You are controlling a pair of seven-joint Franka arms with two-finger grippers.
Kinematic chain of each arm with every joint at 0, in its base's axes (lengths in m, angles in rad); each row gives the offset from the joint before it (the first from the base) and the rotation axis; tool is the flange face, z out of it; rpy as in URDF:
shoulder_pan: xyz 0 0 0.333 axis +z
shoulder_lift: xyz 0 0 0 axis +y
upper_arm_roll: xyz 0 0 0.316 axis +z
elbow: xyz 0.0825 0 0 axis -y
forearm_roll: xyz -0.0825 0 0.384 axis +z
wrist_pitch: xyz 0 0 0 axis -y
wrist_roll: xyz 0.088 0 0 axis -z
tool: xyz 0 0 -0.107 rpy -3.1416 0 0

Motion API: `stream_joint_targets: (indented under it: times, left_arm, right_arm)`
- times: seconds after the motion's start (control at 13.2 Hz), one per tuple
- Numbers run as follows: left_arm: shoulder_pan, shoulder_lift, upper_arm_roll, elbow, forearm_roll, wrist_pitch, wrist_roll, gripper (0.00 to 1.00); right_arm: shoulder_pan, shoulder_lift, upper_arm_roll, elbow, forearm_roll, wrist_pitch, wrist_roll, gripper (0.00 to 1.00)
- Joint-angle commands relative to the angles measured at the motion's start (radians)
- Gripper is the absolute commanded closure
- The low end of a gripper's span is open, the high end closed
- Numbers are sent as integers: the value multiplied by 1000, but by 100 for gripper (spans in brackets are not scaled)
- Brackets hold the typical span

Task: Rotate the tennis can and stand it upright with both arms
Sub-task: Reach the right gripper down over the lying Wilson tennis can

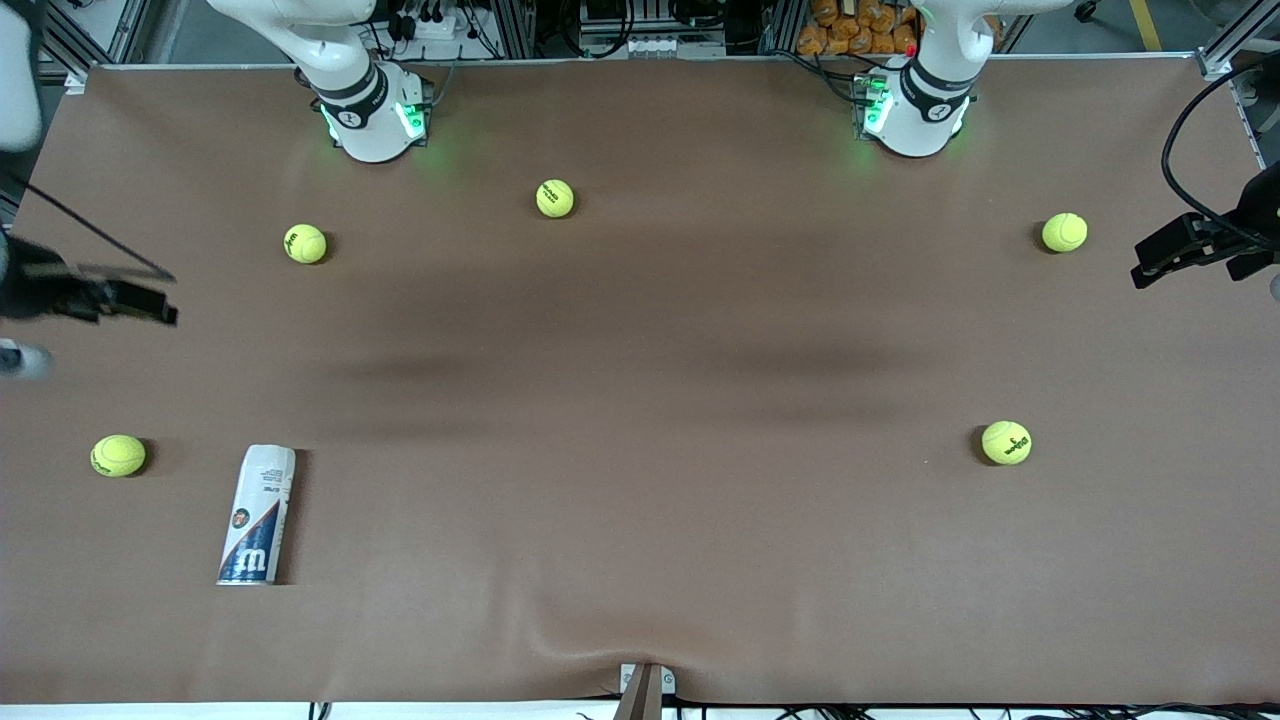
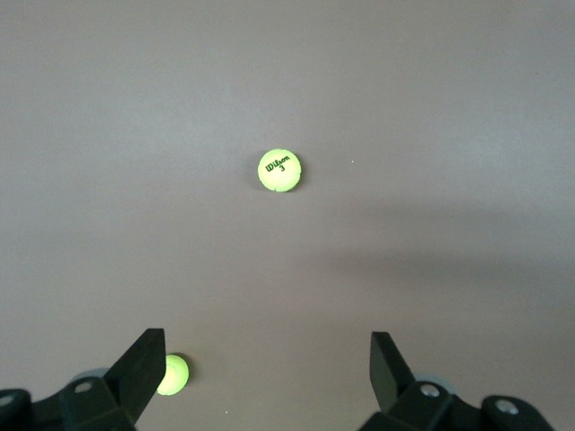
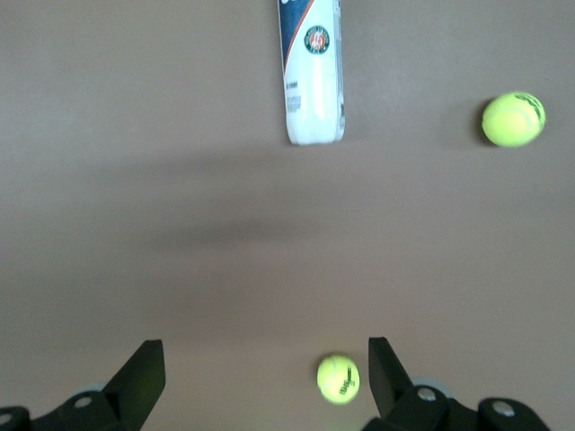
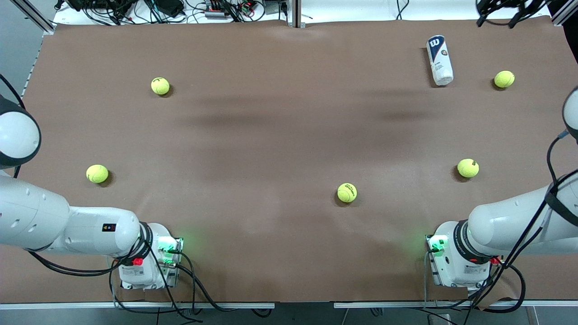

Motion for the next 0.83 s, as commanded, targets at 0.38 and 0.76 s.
stream_joint_targets:
  times: [0.38, 0.76]
  left_arm:
    - [0, -1, -4, 4, -6, -22, 17, 0]
    - [-8, 3, -4, 9, -6, -22, 11, 0]
  right_arm:
    - [-45, 311, 21, 20, -5, 339, -4, 0]
    - [-31, 473, 21, 28, -50, 662, -124, 0]
